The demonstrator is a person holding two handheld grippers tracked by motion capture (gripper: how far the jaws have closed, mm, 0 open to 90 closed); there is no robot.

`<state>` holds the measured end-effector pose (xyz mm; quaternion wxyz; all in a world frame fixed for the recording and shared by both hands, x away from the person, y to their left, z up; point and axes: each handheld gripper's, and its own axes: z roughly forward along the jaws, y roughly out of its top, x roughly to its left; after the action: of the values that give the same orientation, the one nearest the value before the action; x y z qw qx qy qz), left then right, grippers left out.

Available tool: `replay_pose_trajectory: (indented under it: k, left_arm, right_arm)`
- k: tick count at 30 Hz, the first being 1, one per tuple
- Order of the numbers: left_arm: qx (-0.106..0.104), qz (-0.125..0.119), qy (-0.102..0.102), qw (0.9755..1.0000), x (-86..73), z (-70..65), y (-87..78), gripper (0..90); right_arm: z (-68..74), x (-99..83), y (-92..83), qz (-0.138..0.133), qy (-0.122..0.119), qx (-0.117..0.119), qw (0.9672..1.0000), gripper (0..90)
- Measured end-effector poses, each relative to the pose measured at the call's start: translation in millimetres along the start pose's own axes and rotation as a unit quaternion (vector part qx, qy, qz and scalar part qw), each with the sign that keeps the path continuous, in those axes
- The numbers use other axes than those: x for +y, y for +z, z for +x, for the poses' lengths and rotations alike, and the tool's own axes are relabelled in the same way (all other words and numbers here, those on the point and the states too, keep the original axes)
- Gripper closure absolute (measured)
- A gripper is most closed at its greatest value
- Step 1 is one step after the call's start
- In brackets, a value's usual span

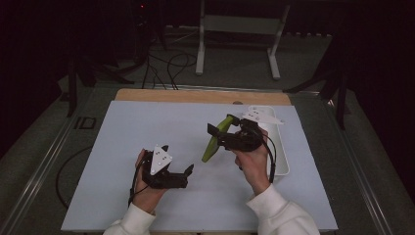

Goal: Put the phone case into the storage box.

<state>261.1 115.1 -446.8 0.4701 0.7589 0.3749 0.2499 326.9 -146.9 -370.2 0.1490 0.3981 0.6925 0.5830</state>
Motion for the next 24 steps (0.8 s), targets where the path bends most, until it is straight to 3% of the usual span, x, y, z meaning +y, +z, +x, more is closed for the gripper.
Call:
replay_pose_trajectory:
  k: [18,24]
  left_arm:
    - [0.019,-0.004,-0.007,0.9998,-8.2,22.5,-15.8,0.2]
    - [0.016,-0.025,-0.007,0.9995,-11.1,29.0,-22.9,0.0]
  right_arm:
    - [-12.7,3.7,0.7,-0.001,0.003,-0.025,0.9997,17.0]
    - [-15.5,5.9,0.8,-0.004,0.002,-0.029,0.9996,17.0]
